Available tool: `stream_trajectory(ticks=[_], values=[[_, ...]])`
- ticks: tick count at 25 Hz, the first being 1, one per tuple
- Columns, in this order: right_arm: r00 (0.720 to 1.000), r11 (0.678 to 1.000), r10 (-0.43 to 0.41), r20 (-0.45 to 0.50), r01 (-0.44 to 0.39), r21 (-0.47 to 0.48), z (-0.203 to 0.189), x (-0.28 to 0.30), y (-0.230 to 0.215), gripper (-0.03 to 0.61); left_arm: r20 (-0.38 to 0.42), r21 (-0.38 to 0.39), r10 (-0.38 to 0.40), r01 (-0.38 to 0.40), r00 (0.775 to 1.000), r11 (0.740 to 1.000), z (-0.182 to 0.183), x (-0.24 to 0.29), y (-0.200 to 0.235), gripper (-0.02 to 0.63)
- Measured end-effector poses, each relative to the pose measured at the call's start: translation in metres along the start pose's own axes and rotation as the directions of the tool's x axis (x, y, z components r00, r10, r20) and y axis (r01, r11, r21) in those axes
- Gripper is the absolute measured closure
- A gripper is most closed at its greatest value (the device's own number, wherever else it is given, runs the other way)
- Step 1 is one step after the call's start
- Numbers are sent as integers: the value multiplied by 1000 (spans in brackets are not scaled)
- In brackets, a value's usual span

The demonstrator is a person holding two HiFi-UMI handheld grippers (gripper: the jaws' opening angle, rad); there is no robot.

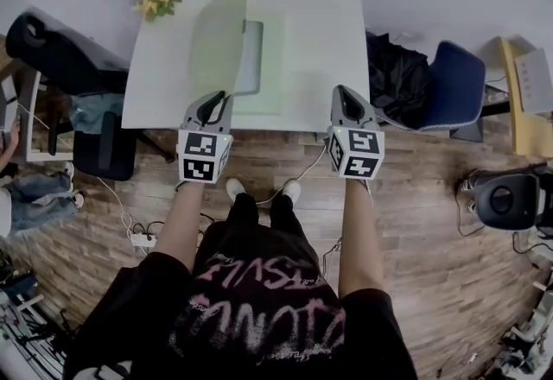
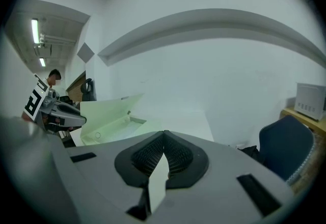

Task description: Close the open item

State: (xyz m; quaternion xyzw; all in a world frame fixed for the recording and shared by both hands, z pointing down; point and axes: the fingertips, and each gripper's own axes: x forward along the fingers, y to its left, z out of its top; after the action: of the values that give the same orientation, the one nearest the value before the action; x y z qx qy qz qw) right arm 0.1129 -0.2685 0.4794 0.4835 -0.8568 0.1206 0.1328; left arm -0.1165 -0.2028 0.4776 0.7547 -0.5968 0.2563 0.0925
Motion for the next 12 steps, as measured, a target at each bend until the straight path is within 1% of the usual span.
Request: stream_trajectory(ticks=[3, 6, 9, 12], values=[[1000, 1000, -21, -13, 21, 16, -10, -5, -12, 569, -30, 50, -37, 38, 999, 998, -2, 11, -17, 566], [999, 999, -36, -21, 37, 32, -18, -8, -21, 569, -69, 143, -67, 76, 995, 987, -8, 20, -32, 565], [998, 998, -46, -31, 47, 46, -26, -10, -25, 568, -129, 236, -93, 122, 987, 964, -17, 27, -44, 565], [998, 997, -53, -39, 55, 62, -34, -9, -26, 569, -188, 312, -124, 179, 974, 933, -25, 36, -56, 565]])
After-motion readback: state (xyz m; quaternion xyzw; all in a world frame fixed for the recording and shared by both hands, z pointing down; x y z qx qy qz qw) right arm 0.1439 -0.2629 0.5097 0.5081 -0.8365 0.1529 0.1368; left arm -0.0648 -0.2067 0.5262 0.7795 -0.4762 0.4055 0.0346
